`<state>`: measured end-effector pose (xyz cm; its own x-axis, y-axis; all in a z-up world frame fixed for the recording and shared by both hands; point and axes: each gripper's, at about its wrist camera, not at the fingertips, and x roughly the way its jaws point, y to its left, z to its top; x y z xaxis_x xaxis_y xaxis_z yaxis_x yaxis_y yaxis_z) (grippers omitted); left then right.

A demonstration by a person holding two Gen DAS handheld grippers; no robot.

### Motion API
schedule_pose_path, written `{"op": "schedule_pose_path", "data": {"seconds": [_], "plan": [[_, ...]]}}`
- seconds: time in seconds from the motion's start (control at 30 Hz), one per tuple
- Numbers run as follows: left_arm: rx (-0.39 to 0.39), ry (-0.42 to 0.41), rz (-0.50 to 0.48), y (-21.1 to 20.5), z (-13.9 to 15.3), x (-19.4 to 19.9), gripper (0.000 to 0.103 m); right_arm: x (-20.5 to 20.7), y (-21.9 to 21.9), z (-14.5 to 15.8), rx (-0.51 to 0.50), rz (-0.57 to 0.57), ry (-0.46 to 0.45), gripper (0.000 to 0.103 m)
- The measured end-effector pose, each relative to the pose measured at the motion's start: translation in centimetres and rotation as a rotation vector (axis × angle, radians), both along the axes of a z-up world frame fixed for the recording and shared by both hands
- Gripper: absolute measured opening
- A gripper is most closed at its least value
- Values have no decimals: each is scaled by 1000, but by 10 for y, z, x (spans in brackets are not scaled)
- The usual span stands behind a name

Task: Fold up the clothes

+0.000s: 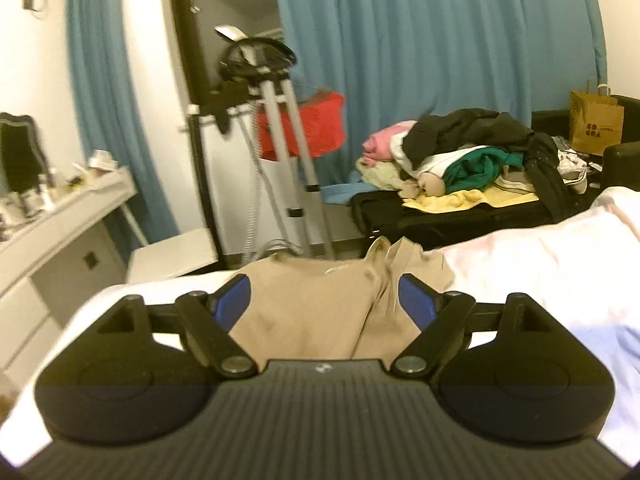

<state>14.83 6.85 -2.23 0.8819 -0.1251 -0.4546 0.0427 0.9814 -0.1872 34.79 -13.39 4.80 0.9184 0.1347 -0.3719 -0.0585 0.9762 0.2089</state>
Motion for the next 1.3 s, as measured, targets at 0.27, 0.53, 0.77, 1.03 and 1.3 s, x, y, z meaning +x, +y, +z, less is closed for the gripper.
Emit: {"op": "schedule_pose_path", "data": {"seconds": [0.27, 0.53, 0.77, 1.03, 1.3], "plan": [[94, -16, -88, -12, 24, -34, 94, -163, -11, 13, -9, 7, -50, 82], [14, 137, -139, 3, 34, -73, 96, -251, -36, -26, 51, 33, 89, 82], [-192, 421, -71, 39, 2, -78, 95, -259, -72, -80, 385, 87, 402, 92], [-425, 559, 8, 71, -27, -64, 81, -253, -103, -137, 733, -87, 575, 91], [-500, 599, 39, 74, -40, -77, 35, -262, -95, -154, 809, -57, 661, 65]]}}
